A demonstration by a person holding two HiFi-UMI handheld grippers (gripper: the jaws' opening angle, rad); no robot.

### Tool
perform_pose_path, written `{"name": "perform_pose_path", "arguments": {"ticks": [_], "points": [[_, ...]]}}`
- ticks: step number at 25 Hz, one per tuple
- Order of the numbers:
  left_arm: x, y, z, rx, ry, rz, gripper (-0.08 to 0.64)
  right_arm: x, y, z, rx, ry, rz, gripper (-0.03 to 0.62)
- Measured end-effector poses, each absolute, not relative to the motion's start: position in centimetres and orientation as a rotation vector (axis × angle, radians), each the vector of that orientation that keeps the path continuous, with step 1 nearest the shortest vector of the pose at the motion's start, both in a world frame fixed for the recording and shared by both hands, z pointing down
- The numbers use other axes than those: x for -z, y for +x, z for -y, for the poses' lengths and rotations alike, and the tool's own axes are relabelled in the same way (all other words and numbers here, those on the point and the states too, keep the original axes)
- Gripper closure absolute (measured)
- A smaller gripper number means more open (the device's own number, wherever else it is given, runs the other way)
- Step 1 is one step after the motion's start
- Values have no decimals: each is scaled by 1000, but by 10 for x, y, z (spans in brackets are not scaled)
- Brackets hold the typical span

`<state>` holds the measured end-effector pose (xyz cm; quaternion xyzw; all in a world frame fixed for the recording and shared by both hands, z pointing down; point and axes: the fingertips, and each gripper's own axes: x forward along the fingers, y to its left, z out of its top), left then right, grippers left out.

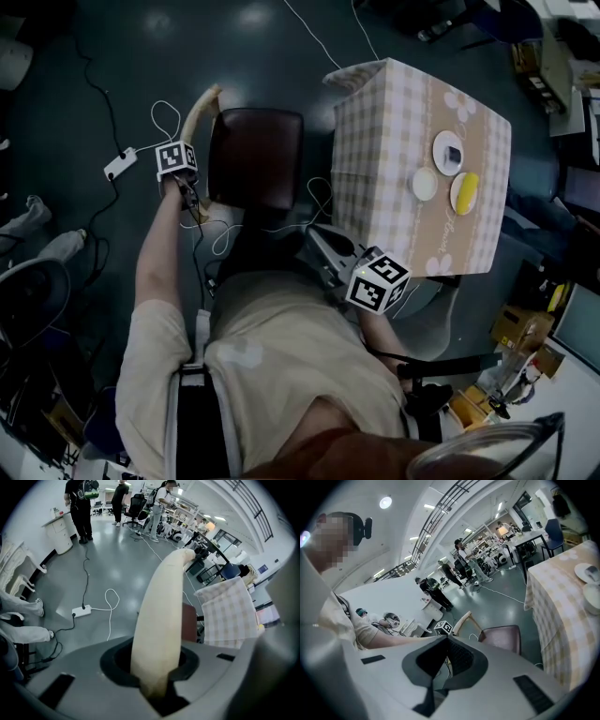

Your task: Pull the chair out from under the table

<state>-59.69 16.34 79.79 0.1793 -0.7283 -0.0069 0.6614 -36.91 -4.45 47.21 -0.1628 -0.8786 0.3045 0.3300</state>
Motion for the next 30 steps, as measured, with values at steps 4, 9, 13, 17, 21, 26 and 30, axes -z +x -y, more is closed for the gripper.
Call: {"name": "perform_pose_path", "arguments": {"ticks": [4,9,13,17,21,26,30], "points": [[-799,-599,-171,19,396,1653,463,-472,-369,44,-788,-429,2296,583],[-802,-603,-179,25,387,1658,463,-473,-369,44,-778,-419,2296,583],[-804,-604,-185,33,381,1664,463,-474,-370,43,-774,-421,2289,583],[-803,-605,-194,38,374,1669,463,-473,-373,39,-765,-432,2284,583],[-805,-605,-199,39,371,1671,463,-476,-375,38,-768,-435,2279,583],[-807,-603,-208,48,364,1663,463,-475,-380,36,-754,-452,2268,583],[-812,-607,-211,51,379,1655,463,-480,-379,37,-766,-429,2260,583]]}}
